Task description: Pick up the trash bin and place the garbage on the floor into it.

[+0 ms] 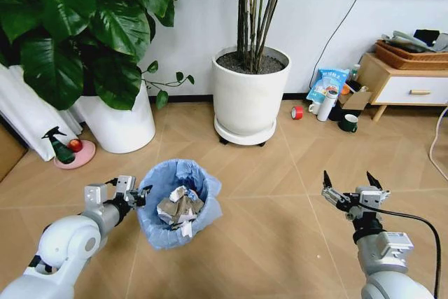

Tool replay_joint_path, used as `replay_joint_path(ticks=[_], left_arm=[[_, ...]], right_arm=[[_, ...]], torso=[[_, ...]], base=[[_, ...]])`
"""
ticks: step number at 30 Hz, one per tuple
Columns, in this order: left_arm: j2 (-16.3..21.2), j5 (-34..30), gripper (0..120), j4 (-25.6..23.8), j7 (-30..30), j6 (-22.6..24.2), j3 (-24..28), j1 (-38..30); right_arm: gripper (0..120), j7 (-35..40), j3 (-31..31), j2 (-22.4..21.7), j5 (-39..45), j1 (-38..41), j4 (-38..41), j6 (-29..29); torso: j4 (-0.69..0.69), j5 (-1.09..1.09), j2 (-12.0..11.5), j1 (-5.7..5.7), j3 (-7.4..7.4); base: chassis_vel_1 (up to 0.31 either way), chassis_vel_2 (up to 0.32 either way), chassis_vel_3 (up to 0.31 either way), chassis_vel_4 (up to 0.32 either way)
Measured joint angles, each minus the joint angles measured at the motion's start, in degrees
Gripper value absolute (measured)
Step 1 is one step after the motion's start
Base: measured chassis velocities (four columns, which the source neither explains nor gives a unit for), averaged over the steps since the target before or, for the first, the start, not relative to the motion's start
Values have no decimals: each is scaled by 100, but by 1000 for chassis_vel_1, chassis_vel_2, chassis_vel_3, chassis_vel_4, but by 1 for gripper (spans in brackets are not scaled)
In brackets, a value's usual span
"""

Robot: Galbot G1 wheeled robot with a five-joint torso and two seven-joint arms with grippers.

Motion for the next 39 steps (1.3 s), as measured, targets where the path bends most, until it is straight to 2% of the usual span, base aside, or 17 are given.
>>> replay_joint_path(ticks=[39], left_arm=[[-246, 205, 0, -252, 112, -59, -95, 319]], right_arm=[[100, -190, -145, 26, -197, -261, 79, 209]], torso=[[0, -1, 0, 0, 0]], base=[[242, -156, -239, 158]])
